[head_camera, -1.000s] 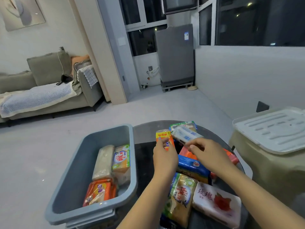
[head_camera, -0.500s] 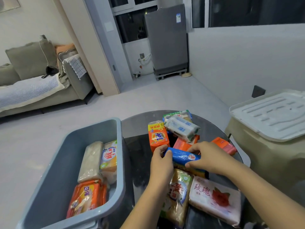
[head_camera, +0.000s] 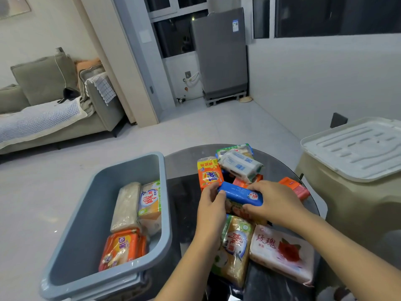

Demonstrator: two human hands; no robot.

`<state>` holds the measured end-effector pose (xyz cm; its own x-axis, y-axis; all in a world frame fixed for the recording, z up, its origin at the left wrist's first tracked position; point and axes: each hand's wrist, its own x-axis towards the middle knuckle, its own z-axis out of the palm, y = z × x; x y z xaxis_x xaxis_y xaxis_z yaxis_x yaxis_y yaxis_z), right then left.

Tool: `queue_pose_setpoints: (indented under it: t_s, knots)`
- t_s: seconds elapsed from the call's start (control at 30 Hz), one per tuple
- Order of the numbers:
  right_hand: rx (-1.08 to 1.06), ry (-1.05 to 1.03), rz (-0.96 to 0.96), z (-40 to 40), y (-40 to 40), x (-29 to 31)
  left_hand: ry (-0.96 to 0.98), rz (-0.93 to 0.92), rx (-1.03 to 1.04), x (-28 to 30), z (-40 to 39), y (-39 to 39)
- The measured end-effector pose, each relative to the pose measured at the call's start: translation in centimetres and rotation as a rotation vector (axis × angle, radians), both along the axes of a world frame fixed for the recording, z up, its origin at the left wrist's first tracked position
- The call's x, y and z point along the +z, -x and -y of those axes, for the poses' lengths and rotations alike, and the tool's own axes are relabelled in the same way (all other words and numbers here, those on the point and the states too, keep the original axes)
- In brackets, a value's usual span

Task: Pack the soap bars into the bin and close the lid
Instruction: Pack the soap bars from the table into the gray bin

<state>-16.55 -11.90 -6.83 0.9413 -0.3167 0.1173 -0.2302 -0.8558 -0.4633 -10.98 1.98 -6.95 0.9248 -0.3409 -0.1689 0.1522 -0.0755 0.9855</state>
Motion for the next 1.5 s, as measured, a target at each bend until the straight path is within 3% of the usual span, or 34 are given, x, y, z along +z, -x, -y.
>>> queue_pose_setpoints:
  t_s: [0.1, 0.27, 0.43, 0.63, 0.9, 1.2, 1.5]
  knots:
    - [-0.068, -0.060, 0.131, -0.4, 0.5, 1.0, 0.033, 0.028, 0.017, 0.0, -0.3, 0.4]
    - [-0.157, -0.405, 0.289, -1.7, 2.4, 1.9, 0.156, -0.075, -0.042, 0.8, -0.6, 1.5]
    - [-0.168, -0.669, 0.213, -3.3, 3.8, 1.6, 0.199, -0.114, -0.089, 0.9, -2.1, 2.3]
    - [-0.161, -0.915, -0.007, -6.2, 5.1, -0.8, -0.031, -0.039, -0.123, -0.1, -4.2, 2.3]
    - [-0.158, -0.647, -0.158, -7.2, 5.8, -1.3, -0.236, 0.019, -0.196, -0.7, -5.1, 2.5]
    - [-0.157, -0.681, -0.238, -7.8, 5.6, -1.7, -0.235, -0.095, -0.207, -0.8, -5.2, 2.4]
    - [-0.169, -0.814, -0.144, -7.9, 6.1, -1.3, -0.196, -0.082, -0.206, -0.2, -5.1, 3.4]
